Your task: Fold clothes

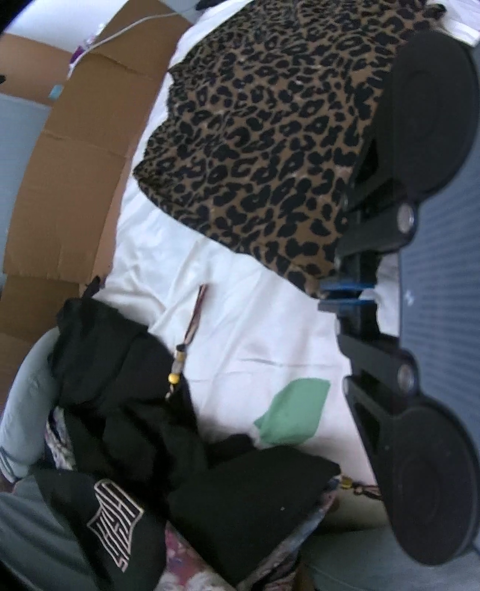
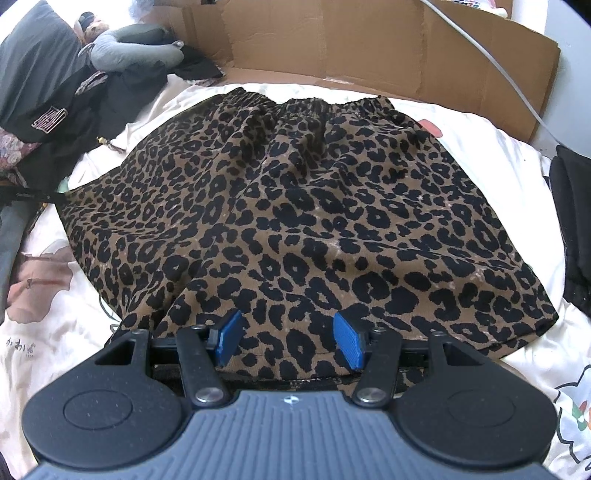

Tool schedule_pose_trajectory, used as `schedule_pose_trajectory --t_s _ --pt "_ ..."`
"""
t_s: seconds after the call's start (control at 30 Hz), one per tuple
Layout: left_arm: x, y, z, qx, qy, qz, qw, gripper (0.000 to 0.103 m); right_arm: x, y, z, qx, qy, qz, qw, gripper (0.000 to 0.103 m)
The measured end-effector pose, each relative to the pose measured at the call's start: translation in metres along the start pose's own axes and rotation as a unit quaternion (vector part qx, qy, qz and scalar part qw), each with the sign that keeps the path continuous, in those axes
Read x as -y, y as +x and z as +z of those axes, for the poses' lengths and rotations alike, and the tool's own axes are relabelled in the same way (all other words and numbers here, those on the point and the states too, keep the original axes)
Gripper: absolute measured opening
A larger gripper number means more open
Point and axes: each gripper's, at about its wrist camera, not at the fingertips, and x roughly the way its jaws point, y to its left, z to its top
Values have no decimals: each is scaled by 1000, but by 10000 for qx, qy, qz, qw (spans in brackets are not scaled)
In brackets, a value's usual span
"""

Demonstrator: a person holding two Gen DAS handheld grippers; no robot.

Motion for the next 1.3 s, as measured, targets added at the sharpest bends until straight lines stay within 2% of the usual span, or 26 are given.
schedule_pose_trajectory --t_s 0.07,0.17,0.23,0.5,0.57,0.63,0.7,0.73,0.9,1.1,1.17,1.3 --pt "-2 8 -4 -123 -134 -37 9998 6 -1 1 -1 -25 -46 10 10000 62" --pt "-8 20 -12 -273 -356 -39 9990 16 0 1 -1 -35 -56 -2 10000 62" --pt "-11 25 -17 -285 -367 67 9989 18 2 1 -2 -41 -42 -7 10000 62" --pt "-8 36 -25 -221 -264 22 9994 35 1 4 -4 -101 -52 6 9999 62" --pt "-1 36 -28 -169 -38 128 9998 35 0 3 -3 -96 -79 15 9999 62" --pt "-1 35 -30 -102 -46 158 9998 29 -1 3 -2 -83 -97 20 9999 62" --pt "-7 32 -29 -132 -273 74 9995 9 -1 2 -2 -69 -116 25 9999 62" --pt "-7 29 -28 -137 -309 27 9994 7 -1 2 -1 -63 -125 28 9999 62" --pt "-1 12 -16 -73 -392 -85 9992 5 0 0 6 2 -116 132 9998 62" --pt "26 -13 8 64 -529 -319 9981 5 7 -6 18 177 -14 284 9994 62" --pt "40 -17 17 79 -682 -569 9960 5 6 -7 23 230 -36 357 9991 62" --pt "78 -21 33 81 -624 -1034 9926 5 1 -8 30 340 -89 511 9981 62"
